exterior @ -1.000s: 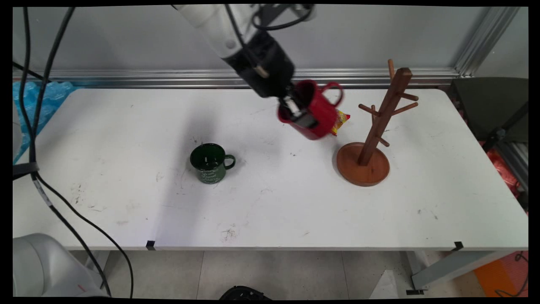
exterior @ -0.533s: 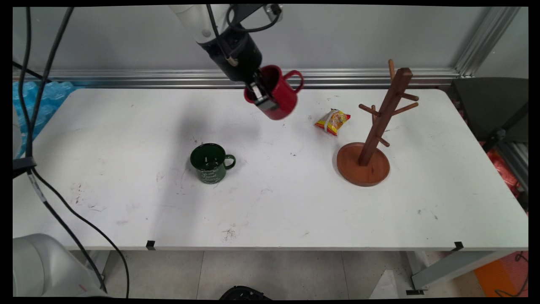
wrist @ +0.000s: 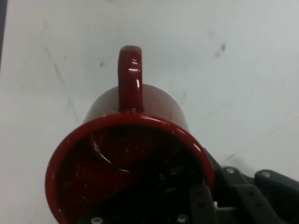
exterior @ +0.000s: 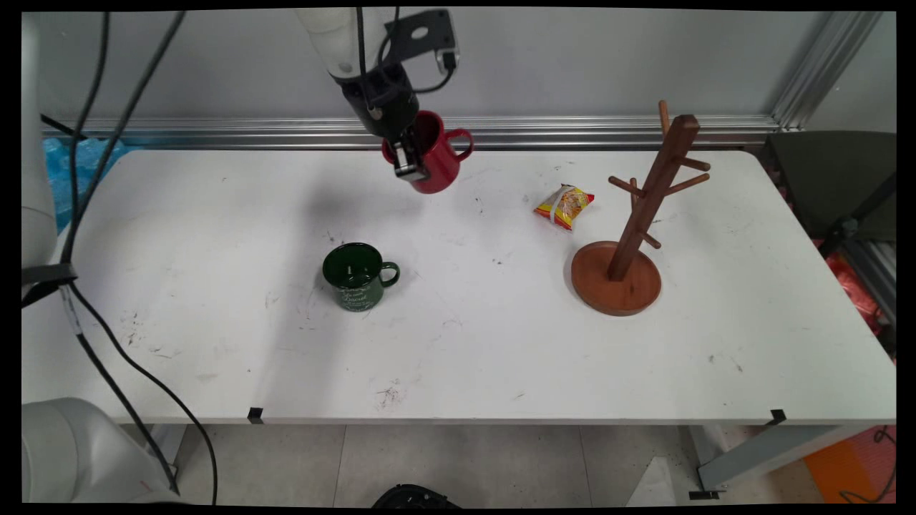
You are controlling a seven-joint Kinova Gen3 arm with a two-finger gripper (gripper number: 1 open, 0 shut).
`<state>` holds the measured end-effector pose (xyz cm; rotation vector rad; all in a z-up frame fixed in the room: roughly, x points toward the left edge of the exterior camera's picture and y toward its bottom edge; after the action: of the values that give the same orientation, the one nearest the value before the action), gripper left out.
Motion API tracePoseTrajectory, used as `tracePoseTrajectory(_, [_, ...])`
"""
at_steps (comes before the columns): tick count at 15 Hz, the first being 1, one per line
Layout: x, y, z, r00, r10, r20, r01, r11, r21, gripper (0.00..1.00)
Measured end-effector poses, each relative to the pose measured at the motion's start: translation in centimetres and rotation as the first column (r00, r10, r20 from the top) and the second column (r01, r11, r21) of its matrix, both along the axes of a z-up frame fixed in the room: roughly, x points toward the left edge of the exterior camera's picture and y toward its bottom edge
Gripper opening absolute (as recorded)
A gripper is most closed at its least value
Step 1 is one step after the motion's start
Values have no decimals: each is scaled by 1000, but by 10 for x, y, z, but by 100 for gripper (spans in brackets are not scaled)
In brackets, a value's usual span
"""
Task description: Place the picked object on the table
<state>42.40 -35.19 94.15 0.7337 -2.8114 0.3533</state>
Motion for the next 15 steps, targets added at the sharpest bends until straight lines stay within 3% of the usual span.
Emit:
tracePoseTrajectory(8, [0,-25,-58,985,-55,162,38,994,103,0])
tracePoseTrajectory(15, [0,-32,-93,970,-63,233,18,981,191,0])
